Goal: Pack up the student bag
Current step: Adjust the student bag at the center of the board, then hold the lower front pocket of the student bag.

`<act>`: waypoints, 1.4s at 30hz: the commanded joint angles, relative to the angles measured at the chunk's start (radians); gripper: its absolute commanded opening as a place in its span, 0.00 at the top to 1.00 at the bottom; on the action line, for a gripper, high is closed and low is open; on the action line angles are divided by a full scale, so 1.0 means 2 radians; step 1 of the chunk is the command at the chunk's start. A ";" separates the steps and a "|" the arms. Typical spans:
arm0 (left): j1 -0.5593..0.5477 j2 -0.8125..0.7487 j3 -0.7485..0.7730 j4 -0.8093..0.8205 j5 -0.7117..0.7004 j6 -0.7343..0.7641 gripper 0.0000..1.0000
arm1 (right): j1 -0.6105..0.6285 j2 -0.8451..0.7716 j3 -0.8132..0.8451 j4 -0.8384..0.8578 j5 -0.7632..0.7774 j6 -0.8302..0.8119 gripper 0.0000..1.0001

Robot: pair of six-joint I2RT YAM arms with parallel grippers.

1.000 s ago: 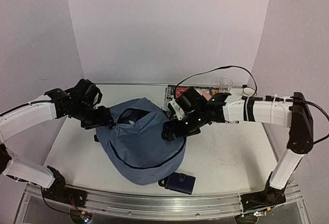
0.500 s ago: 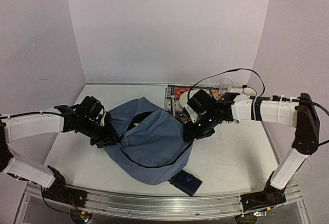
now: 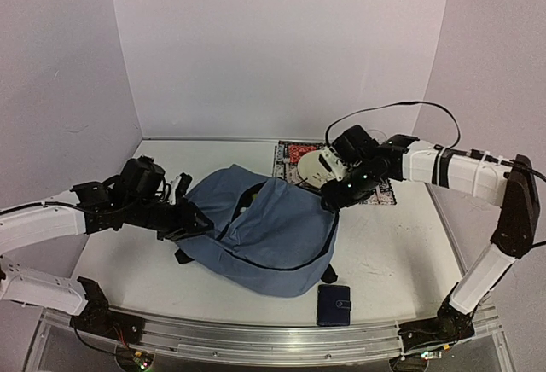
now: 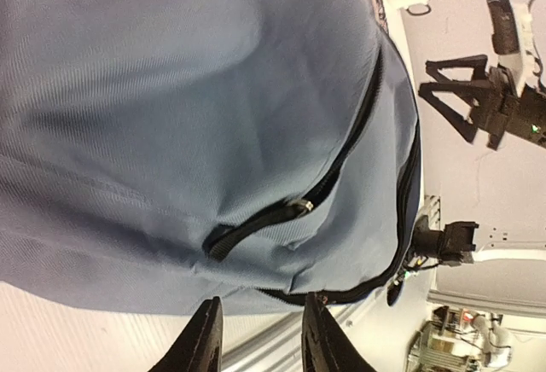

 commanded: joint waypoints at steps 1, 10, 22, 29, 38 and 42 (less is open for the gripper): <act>0.001 0.016 0.053 -0.020 -0.050 0.077 0.65 | 0.037 -0.041 0.041 -0.019 -0.002 -0.015 0.31; 0.000 0.045 0.063 -0.051 -0.147 0.051 0.46 | 0.120 0.026 0.103 0.046 -0.057 0.011 0.27; 0.000 0.044 0.018 -0.044 -0.164 -0.097 0.33 | 0.179 0.158 0.230 0.069 -0.035 0.007 0.21; 0.000 0.082 -0.032 0.113 -0.089 -0.154 0.41 | 0.179 0.184 0.222 0.061 0.031 0.024 0.22; 0.000 0.054 -0.071 0.216 -0.066 -0.169 0.95 | 0.179 0.156 0.157 0.004 0.099 0.033 0.32; -0.002 0.036 -0.088 0.263 -0.045 -0.175 1.00 | 0.179 0.125 0.160 -0.008 0.091 0.006 0.33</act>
